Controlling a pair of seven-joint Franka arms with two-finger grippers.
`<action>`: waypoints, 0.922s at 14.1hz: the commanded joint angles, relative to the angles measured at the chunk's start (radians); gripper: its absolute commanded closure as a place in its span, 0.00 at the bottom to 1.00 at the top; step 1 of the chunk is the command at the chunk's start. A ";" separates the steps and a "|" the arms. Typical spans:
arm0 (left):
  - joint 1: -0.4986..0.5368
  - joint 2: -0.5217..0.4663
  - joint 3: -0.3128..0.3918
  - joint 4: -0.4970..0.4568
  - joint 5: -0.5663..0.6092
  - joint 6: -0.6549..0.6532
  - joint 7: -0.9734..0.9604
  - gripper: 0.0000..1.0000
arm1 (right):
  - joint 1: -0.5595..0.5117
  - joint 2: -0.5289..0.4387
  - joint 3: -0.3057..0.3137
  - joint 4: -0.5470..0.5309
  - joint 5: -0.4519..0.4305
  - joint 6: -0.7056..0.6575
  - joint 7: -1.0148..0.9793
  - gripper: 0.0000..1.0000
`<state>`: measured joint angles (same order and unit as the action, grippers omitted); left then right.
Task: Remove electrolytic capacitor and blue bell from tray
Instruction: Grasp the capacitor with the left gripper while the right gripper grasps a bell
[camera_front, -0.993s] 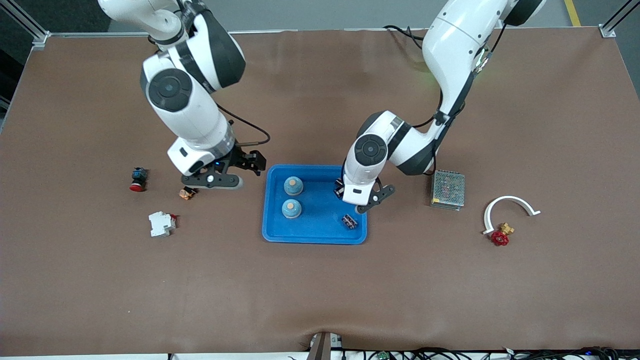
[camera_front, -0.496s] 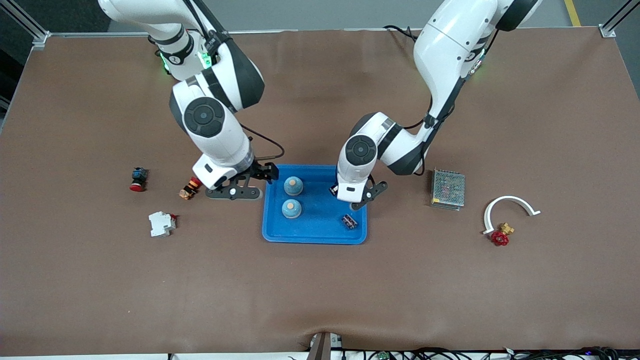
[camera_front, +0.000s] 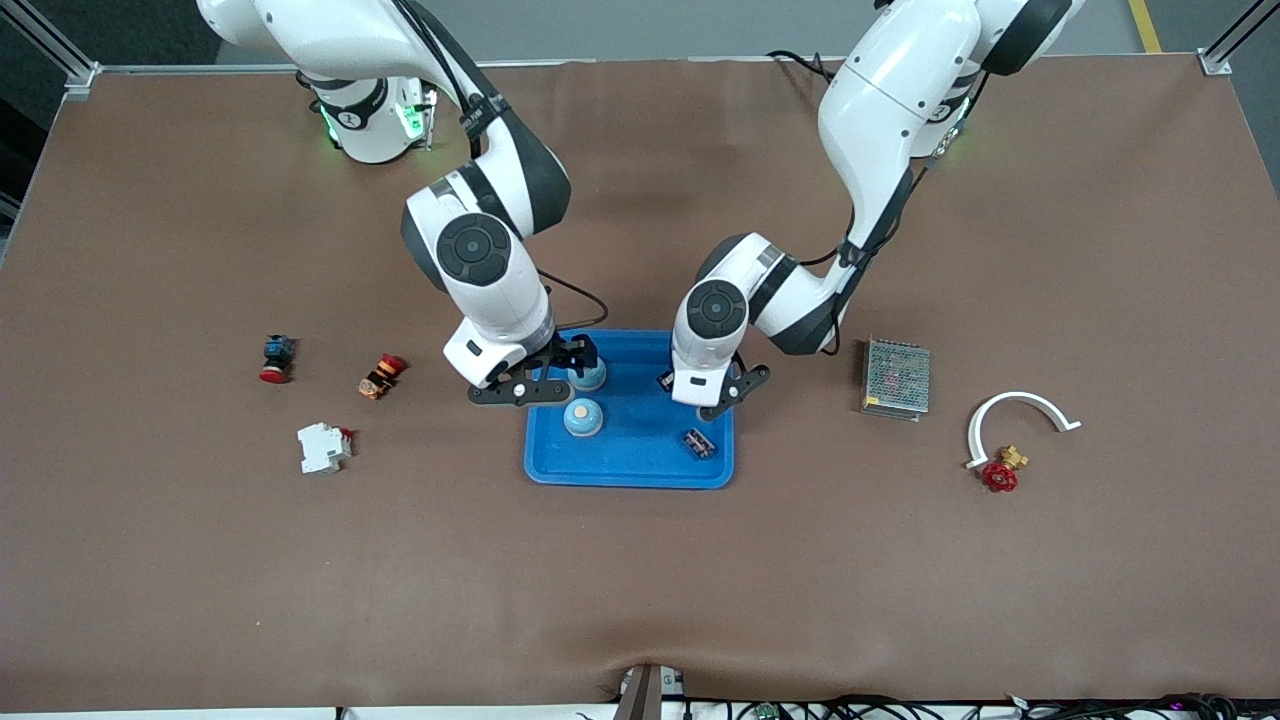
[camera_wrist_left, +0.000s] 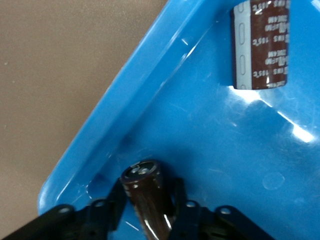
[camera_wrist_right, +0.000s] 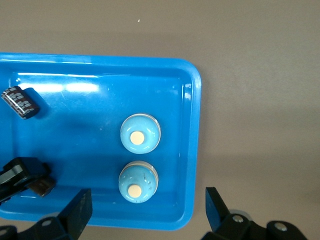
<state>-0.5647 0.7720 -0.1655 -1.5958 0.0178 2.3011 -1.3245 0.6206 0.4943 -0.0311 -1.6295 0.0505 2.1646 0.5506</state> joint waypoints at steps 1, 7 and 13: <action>-0.009 -0.008 0.011 0.016 -0.016 0.000 -0.006 1.00 | 0.019 0.001 -0.009 -0.064 -0.004 0.085 0.017 0.00; 0.045 -0.089 0.023 0.017 -0.004 -0.009 0.033 1.00 | 0.042 0.058 -0.009 -0.102 -0.004 0.167 0.017 0.00; 0.106 -0.177 0.021 0.016 0.050 -0.103 0.040 1.00 | 0.065 0.101 -0.009 -0.098 -0.004 0.179 0.015 0.00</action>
<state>-0.4852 0.6450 -0.1427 -1.5594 0.0407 2.2415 -1.2951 0.6617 0.5865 -0.0307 -1.7348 0.0505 2.3395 0.5506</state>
